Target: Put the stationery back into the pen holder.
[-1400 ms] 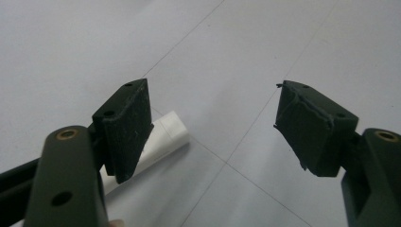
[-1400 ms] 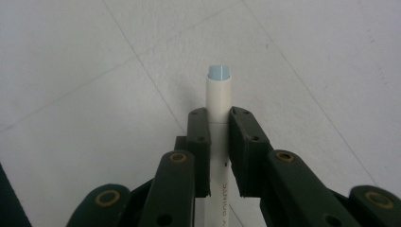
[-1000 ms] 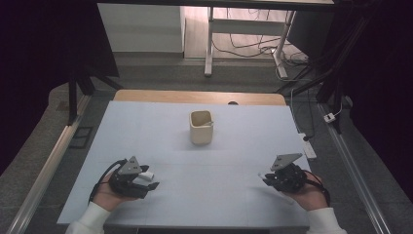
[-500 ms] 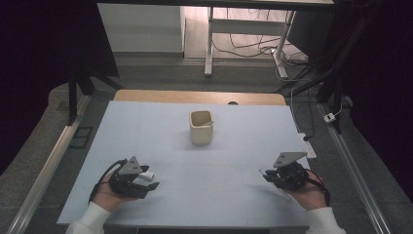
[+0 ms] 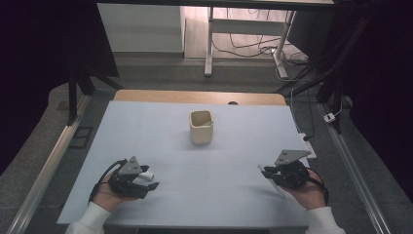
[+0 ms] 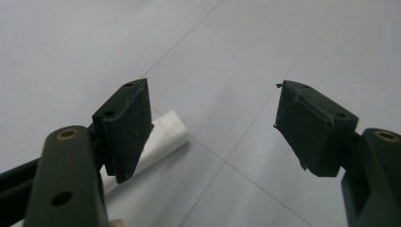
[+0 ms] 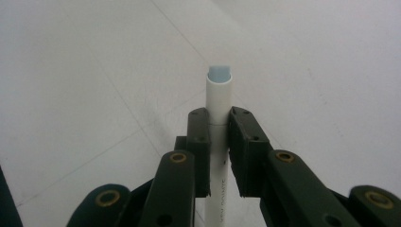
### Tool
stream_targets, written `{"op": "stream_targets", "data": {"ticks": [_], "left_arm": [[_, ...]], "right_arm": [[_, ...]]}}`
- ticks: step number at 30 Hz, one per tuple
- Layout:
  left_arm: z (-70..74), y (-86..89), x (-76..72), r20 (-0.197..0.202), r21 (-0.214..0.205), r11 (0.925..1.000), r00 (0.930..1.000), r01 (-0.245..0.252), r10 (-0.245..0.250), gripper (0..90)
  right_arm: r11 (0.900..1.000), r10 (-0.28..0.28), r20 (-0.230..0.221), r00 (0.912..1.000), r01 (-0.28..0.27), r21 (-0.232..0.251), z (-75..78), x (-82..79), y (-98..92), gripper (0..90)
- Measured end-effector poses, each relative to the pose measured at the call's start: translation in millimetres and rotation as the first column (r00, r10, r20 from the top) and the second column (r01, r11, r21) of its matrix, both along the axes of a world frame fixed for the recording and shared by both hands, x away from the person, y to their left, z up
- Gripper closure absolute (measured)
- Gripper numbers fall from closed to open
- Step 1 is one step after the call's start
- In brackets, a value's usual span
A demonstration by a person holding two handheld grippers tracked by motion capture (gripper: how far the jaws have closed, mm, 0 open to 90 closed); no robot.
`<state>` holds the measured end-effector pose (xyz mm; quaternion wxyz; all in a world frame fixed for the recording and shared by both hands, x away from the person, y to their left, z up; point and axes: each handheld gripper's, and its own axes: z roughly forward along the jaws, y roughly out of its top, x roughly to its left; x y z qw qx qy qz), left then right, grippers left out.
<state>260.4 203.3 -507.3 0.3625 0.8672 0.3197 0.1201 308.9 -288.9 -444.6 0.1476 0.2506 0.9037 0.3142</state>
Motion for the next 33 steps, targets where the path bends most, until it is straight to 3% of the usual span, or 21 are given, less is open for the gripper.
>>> {"op": "stream_targets", "data": {"ticks": [16,33], "left_arm": [[-0.4,-0.5,0.0,-0.001,0.003,1.0000,1.0000,0.001,-0.001,27.0],[-0.9,-0.7,0.0,-0.004,0.006,1.0000,1.0000,0.004,-0.004,26.7]], "right_arm": [[0.9943,-0.022,0.048,0.9986,0.017,0.106,8.6,3.3,4.1,78.2],[0.9775,-0.048,0.092,0.9946,0.028,0.209,14.2,6.7,4.8,78.3]]}}
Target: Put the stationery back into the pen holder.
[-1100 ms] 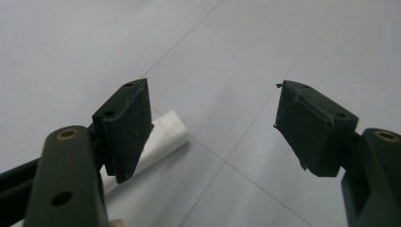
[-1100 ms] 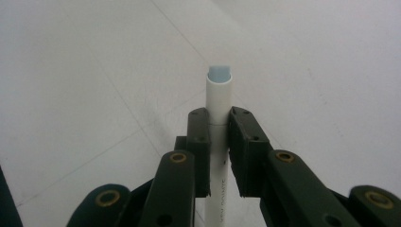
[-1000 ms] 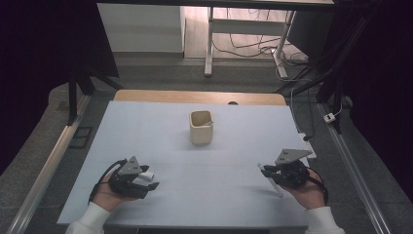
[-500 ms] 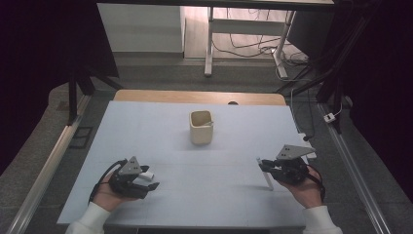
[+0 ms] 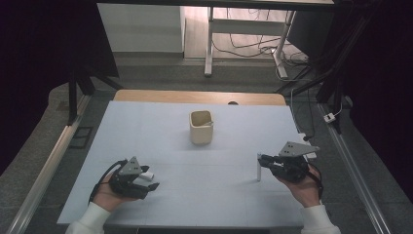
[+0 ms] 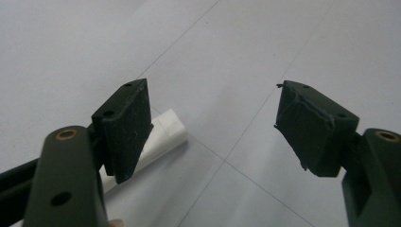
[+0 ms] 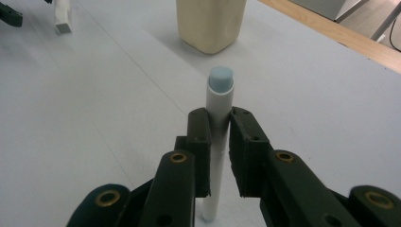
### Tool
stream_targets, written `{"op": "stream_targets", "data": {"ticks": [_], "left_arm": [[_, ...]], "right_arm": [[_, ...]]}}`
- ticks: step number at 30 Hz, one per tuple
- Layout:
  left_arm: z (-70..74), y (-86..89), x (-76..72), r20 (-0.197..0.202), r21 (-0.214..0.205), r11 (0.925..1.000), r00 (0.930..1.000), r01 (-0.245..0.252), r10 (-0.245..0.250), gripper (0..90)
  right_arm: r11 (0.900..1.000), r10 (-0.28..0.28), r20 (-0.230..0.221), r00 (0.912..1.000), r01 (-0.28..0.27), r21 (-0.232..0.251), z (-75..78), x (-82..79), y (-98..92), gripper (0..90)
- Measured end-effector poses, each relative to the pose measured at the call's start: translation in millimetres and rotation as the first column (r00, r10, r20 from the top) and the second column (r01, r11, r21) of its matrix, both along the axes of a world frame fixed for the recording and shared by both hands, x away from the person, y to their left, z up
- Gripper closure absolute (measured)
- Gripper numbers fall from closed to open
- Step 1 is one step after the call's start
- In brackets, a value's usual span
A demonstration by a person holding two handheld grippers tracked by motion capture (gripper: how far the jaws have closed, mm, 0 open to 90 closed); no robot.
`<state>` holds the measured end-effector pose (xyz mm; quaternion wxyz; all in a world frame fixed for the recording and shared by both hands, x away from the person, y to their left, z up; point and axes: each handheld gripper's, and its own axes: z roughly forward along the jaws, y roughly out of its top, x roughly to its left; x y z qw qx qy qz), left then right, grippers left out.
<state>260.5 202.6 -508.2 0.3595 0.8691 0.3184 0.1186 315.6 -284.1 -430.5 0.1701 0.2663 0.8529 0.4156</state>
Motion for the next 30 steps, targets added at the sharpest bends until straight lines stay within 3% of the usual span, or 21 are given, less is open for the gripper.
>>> {"op": "stream_targets", "data": {"ticks": [12,30], "left_arm": [[-0.3,0.5,0.0,-0.002,0.001,1.0000,1.0000,-0.002,0.002,26.6],[0.5,-0.3,-0.7,-0.001,0.000,1.0000,1.0000,-0.002,0.002,26.6]], "right_arm": [[0.9985,-0.009,0.069,0.9976,0.005,0.054,4.7,-2.8,2.7,78.1],[0.9880,-0.035,0.127,0.9913,0.015,0.153,21.5,4.3,14.4,78.1]]}}
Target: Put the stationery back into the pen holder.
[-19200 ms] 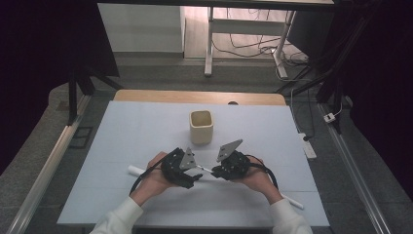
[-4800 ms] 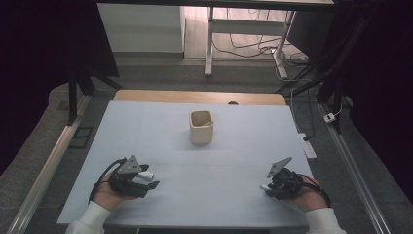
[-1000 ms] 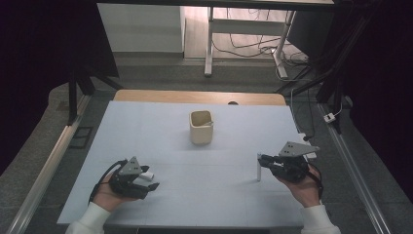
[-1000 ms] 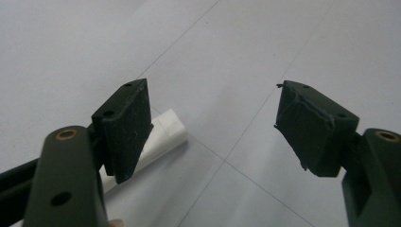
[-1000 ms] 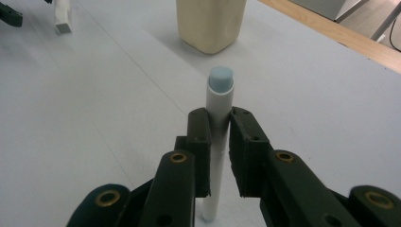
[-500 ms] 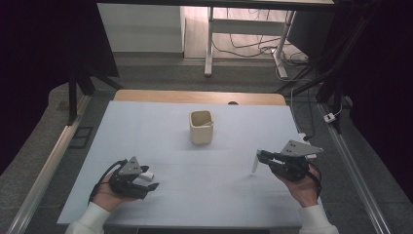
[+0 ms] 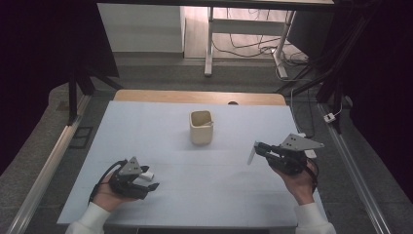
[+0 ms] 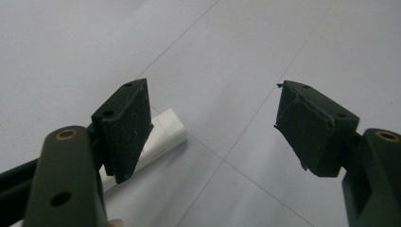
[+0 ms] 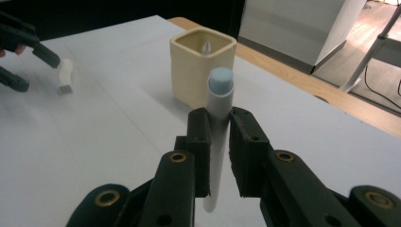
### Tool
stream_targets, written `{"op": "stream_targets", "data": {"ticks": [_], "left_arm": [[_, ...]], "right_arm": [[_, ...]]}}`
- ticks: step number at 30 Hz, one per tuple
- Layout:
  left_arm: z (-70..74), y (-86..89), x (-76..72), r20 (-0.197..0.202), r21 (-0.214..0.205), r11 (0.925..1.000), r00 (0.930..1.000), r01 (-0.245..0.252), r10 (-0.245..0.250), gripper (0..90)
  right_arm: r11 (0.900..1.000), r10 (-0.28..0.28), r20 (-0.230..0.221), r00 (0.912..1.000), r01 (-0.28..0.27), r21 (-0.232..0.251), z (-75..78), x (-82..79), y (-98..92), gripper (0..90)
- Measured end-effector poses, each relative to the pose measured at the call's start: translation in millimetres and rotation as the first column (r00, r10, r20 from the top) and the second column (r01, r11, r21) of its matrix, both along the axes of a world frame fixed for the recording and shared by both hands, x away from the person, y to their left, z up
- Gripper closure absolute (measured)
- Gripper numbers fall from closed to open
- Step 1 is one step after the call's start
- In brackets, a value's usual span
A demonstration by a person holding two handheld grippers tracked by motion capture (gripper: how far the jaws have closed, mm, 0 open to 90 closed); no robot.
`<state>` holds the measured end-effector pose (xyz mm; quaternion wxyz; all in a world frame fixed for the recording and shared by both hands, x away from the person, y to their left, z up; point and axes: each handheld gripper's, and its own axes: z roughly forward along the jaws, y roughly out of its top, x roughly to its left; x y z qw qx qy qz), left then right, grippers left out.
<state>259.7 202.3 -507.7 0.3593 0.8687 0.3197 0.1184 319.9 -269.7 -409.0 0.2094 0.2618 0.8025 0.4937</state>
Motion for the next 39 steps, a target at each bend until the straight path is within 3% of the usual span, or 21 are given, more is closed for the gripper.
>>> {"op": "stream_targets", "data": {"ticks": [27,39], "left_arm": [[-0.1,3.3,0.3,0.002,-0.002,1.0000,1.0000,-0.002,0.002,26.6],[-0.1,4.1,0.5,0.001,-0.006,1.0000,1.0000,-0.003,0.003,26.6]], "right_arm": [[0.9918,0.012,0.041,0.9991,-0.017,0.127,29.0,40.7,44.5,78.0],[0.9878,0.016,0.048,0.9987,-0.023,0.154,36.4,53.7,57.5,78.0]]}}
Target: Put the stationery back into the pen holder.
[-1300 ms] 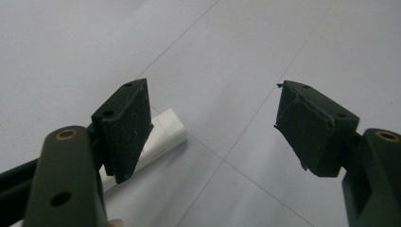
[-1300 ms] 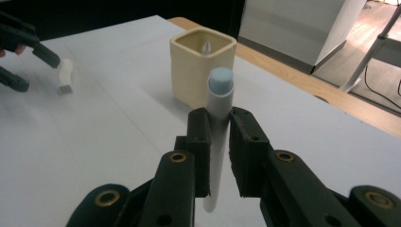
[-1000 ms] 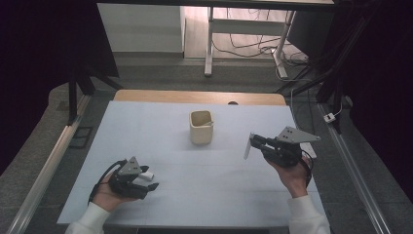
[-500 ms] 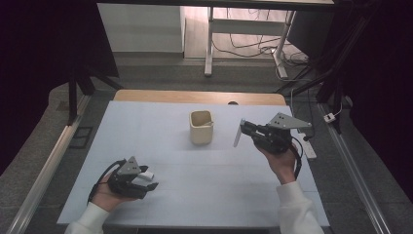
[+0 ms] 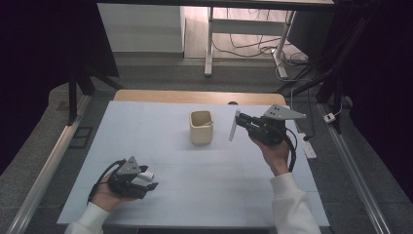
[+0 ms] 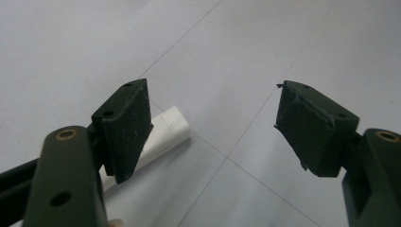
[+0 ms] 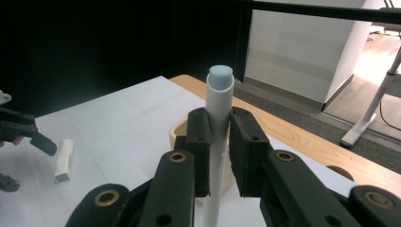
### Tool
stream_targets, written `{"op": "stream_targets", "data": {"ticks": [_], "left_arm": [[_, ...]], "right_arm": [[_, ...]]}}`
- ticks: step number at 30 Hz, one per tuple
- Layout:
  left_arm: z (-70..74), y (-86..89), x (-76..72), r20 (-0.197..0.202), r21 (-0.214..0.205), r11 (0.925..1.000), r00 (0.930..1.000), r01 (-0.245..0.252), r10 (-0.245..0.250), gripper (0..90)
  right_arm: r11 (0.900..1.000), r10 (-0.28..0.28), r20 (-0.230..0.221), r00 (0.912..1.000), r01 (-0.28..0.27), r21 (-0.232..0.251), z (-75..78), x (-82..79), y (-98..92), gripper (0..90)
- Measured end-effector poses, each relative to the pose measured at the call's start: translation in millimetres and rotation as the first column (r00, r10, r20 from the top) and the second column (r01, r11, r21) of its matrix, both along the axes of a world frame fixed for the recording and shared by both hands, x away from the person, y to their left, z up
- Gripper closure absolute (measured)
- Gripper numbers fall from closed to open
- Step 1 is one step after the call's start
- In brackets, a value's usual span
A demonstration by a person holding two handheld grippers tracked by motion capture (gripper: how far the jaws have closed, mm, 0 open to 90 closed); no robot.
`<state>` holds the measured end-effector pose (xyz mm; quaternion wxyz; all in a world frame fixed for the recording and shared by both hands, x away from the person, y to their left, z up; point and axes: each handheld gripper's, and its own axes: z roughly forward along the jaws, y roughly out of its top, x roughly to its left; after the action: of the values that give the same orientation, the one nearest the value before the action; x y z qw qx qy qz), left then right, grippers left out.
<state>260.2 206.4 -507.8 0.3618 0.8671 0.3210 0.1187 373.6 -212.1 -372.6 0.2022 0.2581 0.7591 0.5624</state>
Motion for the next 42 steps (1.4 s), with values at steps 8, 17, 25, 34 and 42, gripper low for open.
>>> {"op": "stream_targets", "data": {"ticks": [8,17,25,34,42], "left_arm": [[0.2,1.1,0.2,0.001,-0.003,1.0000,1.0000,-0.002,0.002,26.6],[0.3,1.0,0.1,0.000,-0.005,1.0000,1.0000,-0.001,0.001,26.6],[0.3,1.0,0.3,0.000,-0.004,1.0000,1.0000,0.000,0.000,26.6],[0.4,0.5,0.3,0.000,-0.006,1.0000,1.0000,0.001,-0.001,26.5],[0.7,0.4,0.4,0.002,-0.007,1.0000,1.0000,0.003,-0.003,26.5]], "right_arm": [[0.9999,0.003,0.006,1.0000,-0.003,0.017,7.1,9.1,12.5,78.0],[0.9989,0.004,-0.009,1.0000,-0.003,0.046,8.4,20.2,23.8,78.0],[0.9983,-0.001,0.003,1.0000,0.001,0.058,14.1,28.5,34.2,78.0],[0.9957,0.003,0.021,0.9998,-0.005,0.092,25.4,39.6,51.9,78.0],[0.9946,0.008,0.020,0.9998,-0.010,0.103,23.9,55.2,71.9,77.9]]}}
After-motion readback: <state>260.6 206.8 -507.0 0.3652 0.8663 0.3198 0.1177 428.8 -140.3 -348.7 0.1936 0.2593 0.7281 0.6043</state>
